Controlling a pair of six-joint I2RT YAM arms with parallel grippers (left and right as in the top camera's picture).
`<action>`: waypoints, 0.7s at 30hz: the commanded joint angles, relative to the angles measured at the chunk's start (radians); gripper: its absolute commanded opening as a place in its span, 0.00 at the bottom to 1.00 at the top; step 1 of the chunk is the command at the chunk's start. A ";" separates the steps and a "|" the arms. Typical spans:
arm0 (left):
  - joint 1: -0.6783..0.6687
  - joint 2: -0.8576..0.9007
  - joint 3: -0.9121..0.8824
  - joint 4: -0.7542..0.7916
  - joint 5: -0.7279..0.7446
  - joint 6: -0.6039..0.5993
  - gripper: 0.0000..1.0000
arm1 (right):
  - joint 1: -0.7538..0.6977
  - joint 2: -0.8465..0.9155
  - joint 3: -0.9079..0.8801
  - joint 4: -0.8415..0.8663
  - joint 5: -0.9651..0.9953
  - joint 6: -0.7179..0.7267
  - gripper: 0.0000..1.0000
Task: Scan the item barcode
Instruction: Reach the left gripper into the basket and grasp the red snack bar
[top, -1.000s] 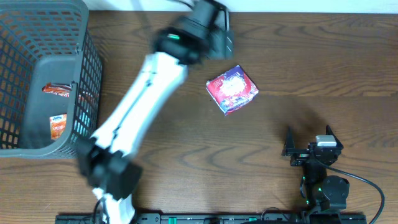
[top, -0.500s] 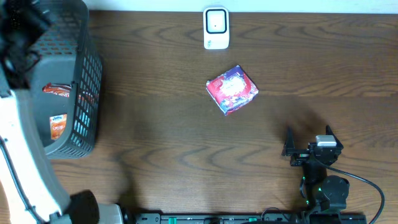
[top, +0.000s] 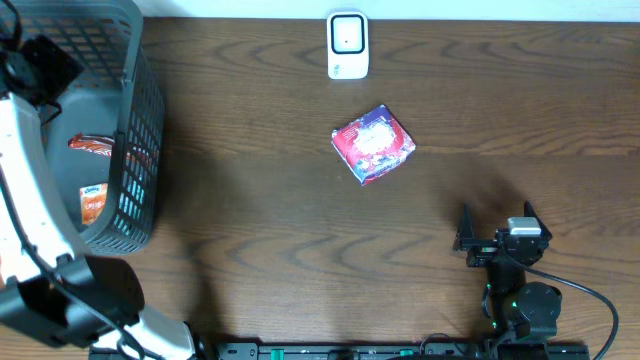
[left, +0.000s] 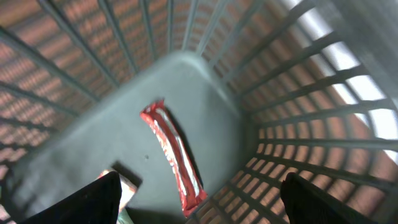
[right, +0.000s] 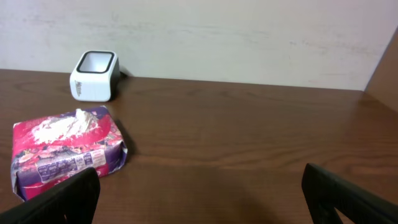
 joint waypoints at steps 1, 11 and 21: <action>-0.008 0.094 -0.024 -0.005 -0.006 -0.077 0.82 | -0.008 -0.005 -0.001 -0.004 -0.001 -0.011 0.99; -0.011 0.353 -0.024 0.002 0.032 -0.181 0.82 | -0.008 -0.005 -0.001 -0.004 -0.001 -0.011 0.99; -0.012 0.513 -0.024 0.020 0.027 -0.222 0.82 | -0.008 -0.005 -0.001 -0.004 -0.001 -0.011 0.99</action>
